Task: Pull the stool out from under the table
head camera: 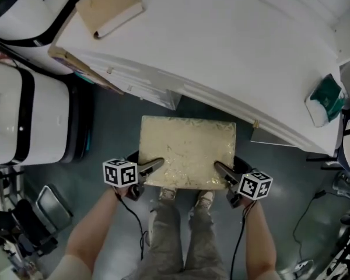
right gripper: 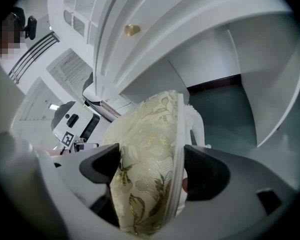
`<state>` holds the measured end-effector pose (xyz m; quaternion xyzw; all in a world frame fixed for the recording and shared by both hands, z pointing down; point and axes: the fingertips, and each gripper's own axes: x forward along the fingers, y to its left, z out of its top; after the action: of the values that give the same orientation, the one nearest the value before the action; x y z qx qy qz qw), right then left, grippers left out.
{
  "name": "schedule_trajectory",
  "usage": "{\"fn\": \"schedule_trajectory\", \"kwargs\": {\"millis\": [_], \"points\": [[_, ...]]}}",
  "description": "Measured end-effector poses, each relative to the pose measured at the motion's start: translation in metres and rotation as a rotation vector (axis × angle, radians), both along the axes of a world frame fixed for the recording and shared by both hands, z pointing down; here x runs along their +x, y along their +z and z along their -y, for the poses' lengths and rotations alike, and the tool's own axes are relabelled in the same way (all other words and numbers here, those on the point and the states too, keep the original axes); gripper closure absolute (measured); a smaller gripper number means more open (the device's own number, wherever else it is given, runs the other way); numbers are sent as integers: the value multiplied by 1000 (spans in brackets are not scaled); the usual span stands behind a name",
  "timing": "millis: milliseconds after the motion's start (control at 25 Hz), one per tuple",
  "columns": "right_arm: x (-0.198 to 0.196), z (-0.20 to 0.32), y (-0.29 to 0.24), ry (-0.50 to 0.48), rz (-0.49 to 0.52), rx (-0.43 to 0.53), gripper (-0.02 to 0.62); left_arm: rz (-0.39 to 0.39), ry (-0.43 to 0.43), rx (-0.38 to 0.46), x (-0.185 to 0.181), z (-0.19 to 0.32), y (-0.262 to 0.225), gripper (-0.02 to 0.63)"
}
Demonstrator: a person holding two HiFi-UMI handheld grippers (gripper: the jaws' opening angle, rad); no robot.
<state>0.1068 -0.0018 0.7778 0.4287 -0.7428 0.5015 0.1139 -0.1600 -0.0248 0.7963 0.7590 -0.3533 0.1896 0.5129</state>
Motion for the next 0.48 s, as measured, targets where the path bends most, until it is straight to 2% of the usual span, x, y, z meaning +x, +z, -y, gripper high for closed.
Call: {"fn": "schedule_trajectory", "kwargs": {"millis": [480], "points": [[-153,17,-16,-308,31,-12,176,50,-294,52,-148,-57,-30,110]]}}
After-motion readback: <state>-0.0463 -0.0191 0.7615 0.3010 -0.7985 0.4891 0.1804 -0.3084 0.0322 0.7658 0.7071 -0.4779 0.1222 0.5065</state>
